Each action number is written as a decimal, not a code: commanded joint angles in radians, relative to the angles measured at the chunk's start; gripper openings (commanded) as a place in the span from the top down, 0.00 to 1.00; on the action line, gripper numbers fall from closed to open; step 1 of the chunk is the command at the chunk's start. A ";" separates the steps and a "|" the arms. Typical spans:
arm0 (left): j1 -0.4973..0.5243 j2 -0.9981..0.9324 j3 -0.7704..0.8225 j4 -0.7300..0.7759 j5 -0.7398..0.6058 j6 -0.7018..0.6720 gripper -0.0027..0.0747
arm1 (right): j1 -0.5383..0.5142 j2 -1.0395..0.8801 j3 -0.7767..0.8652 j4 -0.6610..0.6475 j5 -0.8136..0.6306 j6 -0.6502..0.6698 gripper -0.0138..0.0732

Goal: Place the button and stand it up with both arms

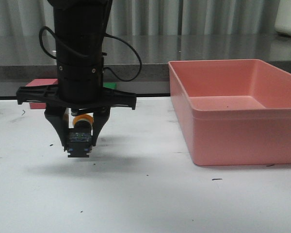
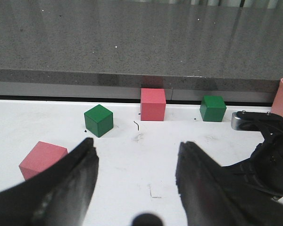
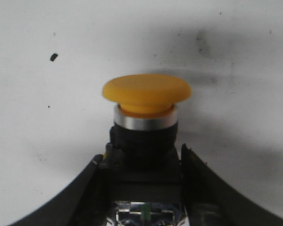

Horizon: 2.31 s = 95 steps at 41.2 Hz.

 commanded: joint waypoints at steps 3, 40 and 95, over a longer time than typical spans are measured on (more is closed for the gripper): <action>0.002 0.013 -0.033 -0.005 -0.081 -0.007 0.50 | -0.007 -0.057 -0.036 -0.013 -0.045 0.031 0.55; 0.002 0.013 -0.033 -0.005 -0.081 -0.007 0.50 | -0.010 -0.065 -0.099 0.016 0.022 -0.168 0.30; 0.002 0.013 -0.033 -0.005 -0.081 -0.007 0.50 | -0.009 -1.327 0.856 0.016 -0.100 -0.868 0.30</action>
